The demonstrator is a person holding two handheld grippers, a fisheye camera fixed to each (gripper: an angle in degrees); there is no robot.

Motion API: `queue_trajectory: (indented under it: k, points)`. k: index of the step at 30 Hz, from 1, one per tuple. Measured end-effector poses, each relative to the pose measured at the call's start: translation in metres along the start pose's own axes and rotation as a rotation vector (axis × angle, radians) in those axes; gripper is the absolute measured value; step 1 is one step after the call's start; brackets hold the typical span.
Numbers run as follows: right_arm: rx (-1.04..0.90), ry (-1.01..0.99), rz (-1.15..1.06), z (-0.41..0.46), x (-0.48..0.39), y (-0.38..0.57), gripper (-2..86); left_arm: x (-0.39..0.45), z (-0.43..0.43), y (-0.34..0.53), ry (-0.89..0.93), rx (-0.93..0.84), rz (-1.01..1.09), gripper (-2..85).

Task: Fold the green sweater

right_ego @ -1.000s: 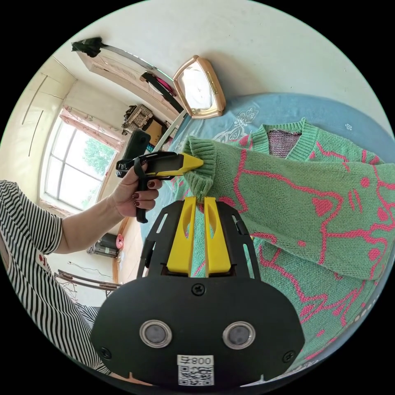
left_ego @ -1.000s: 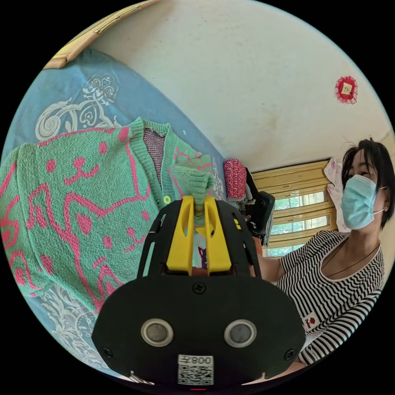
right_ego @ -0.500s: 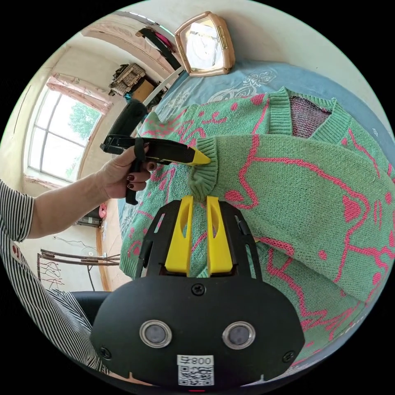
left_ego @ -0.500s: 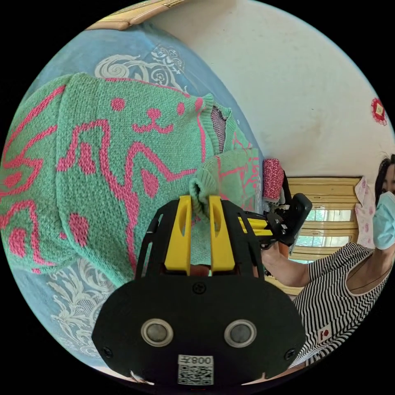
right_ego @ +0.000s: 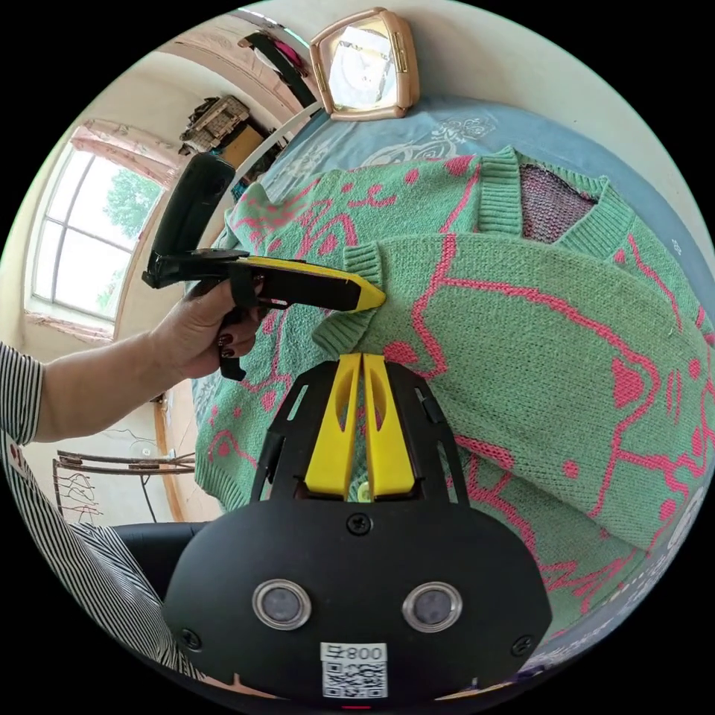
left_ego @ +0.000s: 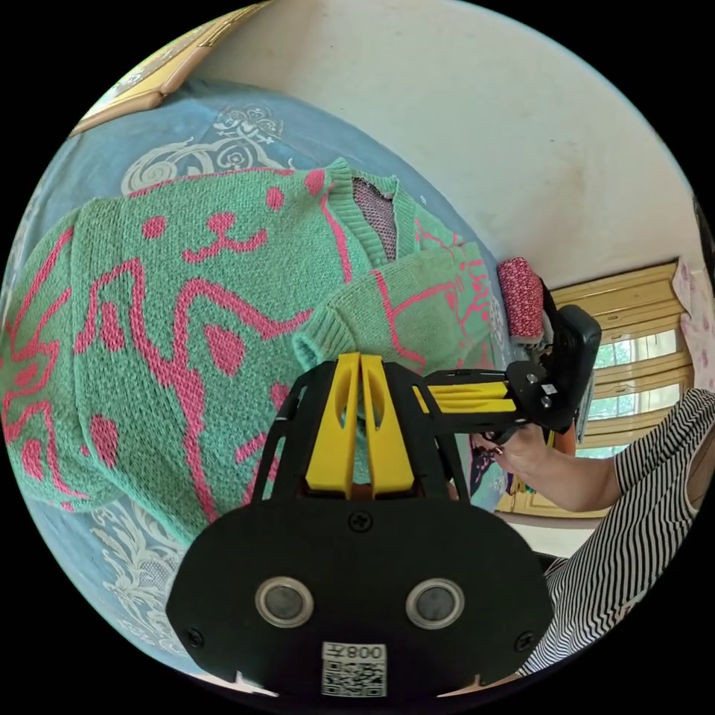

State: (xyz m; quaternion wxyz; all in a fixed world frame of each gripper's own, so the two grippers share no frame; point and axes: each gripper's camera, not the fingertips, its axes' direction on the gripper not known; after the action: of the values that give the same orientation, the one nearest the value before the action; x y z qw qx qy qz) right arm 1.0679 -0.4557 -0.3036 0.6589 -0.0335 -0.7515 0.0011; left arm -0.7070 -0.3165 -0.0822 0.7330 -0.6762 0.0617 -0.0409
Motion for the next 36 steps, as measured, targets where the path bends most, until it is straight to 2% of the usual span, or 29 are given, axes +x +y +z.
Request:
queue_trajectory:
  k: [4, 6, 10, 13, 16, 19, 23, 25, 30, 33, 36]
  points:
    - [-0.001, 0.049, -0.052, -0.002, -0.016, -0.004, 0.4, 0.004, -0.011, 0.009, -0.018, 0.018, 0.015, 0.2]
    - [0.012, 0.067, -0.065, -0.002, -0.021, -0.003, 0.3, 0.006, -0.002, 0.014, -0.076, -0.049, 0.047, 0.1]
    - [-0.005, -0.019, -0.038, -0.012, -0.015, -0.004, 0.2, -0.002, -0.011, 0.014, -0.029, -0.018, 0.002, 0.1]
    - [0.063, -0.094, 0.044, -0.046, 0.0, 0.01, 0.1, 0.016, -0.022, 0.007, -0.029, 0.032, 0.073, 0.1]
    - [0.184, -0.006, 0.168, -0.097, 0.033, 0.037, 0.1, 0.045, -0.016, -0.011, 0.033, 0.057, 0.193, 0.2]
    - [0.295, 0.139, 0.346, -0.143, 0.08, 0.066, 0.1, 0.077, 0.018, -0.045, 0.107, 0.023, 0.323, 0.2]
    - [0.27, 0.296, 0.511, -0.162, 0.126, 0.09, 0.1, 0.12, 0.078, -0.099, 0.176, -0.062, 0.447, 0.2]
    - [0.207, 0.279, 0.533, -0.154, 0.135, 0.096, 0.1, 0.137, 0.097, -0.117, 0.169, -0.061, 0.483, 0.2]
    - [0.275, 0.271, 0.529, -0.152, 0.125, 0.112, 0.2, 0.147, 0.153, -0.149, -0.004, -0.182, 0.498, 0.2]
    - [0.285, 0.24, 0.545, -0.156, 0.124, 0.114, 0.1, 0.14, 0.142, -0.149, 0.094, -0.144, 0.433, 0.1]
    - [0.286, 0.209, 0.543, -0.161, 0.122, 0.115, 0.1, 0.152, 0.133, -0.146, 0.131, -0.073, 0.49, 0.1]
